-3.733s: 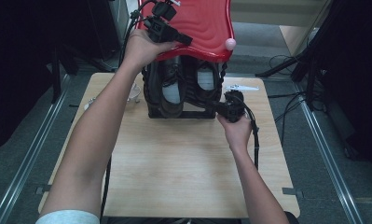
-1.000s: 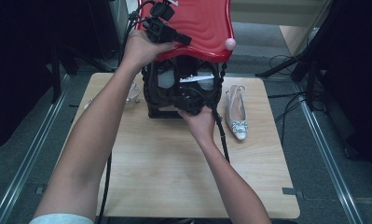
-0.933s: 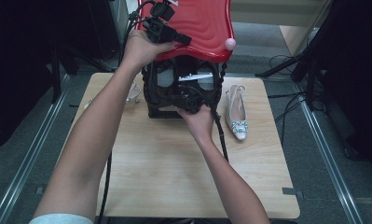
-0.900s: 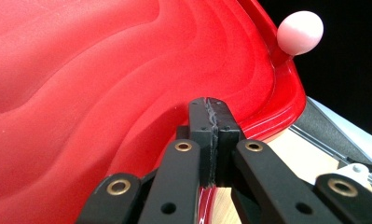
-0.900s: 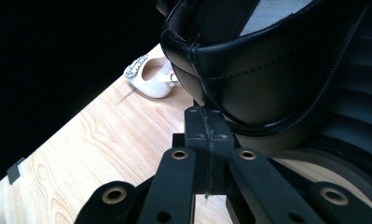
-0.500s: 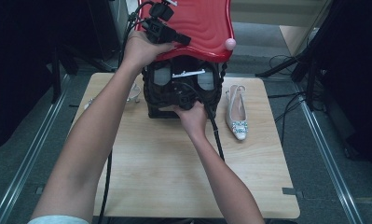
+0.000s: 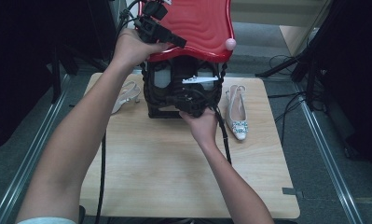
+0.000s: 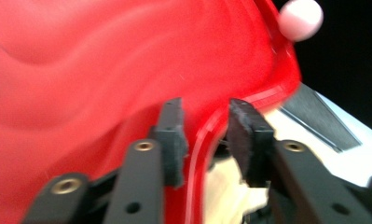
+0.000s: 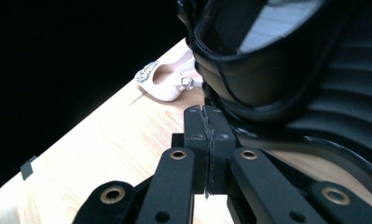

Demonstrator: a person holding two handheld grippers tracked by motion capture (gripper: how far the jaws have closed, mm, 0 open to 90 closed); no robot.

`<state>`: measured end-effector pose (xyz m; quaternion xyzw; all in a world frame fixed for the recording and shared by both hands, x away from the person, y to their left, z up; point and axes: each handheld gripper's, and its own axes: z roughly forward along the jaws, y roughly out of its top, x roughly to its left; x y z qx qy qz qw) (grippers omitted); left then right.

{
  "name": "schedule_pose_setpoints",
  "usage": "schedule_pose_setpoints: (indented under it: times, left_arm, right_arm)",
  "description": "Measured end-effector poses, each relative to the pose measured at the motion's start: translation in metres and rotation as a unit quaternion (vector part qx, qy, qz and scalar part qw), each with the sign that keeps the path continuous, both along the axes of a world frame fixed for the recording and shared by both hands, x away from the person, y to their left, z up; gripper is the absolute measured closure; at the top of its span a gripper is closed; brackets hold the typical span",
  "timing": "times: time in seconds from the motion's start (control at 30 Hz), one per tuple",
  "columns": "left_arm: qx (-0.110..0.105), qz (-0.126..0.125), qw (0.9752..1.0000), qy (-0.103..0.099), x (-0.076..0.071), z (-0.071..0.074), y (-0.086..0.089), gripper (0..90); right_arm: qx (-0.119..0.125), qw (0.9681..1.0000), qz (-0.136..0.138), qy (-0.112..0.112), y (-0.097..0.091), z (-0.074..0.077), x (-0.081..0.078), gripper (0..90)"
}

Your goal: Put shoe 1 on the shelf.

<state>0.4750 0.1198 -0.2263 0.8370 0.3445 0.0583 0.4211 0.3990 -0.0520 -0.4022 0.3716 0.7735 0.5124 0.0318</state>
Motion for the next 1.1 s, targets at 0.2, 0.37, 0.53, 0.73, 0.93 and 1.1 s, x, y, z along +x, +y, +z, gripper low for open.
schedule_pose_setpoints:
  times: [0.2,0.37,0.53,0.73,0.93,1.1]
  left_arm:
    - [-0.021,0.001,0.9996,-0.018,-0.020,-0.006,0.017,56.2]
    - [-0.025,0.001,0.9994,-0.024,-0.029,-0.009,0.030,54.0]
    - [-0.030,0.005,0.9991,-0.031,-0.039,-0.008,0.039,50.0]
    - [-0.024,-0.003,0.9993,-0.027,-0.050,-0.005,0.050,49.9]
    - [-0.014,-0.014,0.9994,-0.028,-0.067,-0.014,0.052,46.0]
    - [-0.029,-0.011,0.9994,-0.013,-0.080,-0.031,0.057,42.9]
  right_arm:
    - [0.003,0.9999,-0.006,0.011,-0.019,-0.008,-0.012,87.4]
    - [-0.011,0.9998,0.000,0.017,-0.028,-0.014,-0.019,87.3]
    - [-0.019,0.9997,0.006,0.011,-0.035,-0.021,-0.029,78.9]
    - [-0.018,0.9996,0.013,0.017,-0.044,-0.027,-0.038,71.1]
    - [-0.015,0.9997,0.013,0.015,-0.057,-0.031,-0.049,64.8]
    - [-0.005,0.9997,0.023,0.005,-0.066,-0.036,-0.056,50.5]
